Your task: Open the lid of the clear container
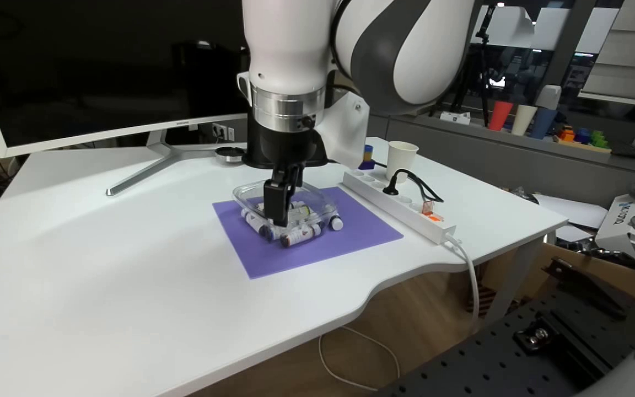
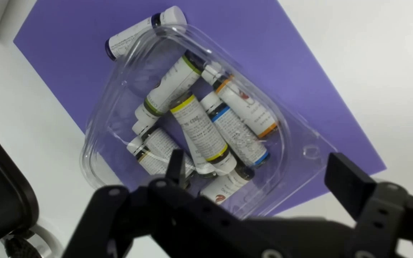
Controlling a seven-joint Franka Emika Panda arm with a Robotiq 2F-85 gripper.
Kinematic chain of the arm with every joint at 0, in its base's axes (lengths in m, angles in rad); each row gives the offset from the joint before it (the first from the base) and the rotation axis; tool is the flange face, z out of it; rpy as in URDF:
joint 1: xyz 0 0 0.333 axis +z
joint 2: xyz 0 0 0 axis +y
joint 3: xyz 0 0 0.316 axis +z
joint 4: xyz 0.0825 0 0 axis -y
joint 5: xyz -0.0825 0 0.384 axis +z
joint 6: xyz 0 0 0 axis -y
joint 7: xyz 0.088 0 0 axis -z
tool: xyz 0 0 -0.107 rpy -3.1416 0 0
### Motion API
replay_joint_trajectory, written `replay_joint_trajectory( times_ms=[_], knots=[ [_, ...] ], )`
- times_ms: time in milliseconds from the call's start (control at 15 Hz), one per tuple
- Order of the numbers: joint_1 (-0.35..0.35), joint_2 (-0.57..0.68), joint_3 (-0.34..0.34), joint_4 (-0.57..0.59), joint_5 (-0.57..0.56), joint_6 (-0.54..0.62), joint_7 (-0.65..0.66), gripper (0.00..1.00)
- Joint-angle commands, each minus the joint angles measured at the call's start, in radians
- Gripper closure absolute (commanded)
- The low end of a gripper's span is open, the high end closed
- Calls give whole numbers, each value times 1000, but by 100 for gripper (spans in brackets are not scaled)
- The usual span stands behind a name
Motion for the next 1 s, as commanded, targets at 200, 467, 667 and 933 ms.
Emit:
replay_joint_trajectory(
  times_ms=[200,467,667,933],
  knots=[
    [0,19,-2,5,1,2,5,0],
    [2,48,-1,16,-3,8,10,0],
    [5,55,-3,29,-23,18,19,0],
    [8,53,-5,41,-36,34,23,0]
  ],
)
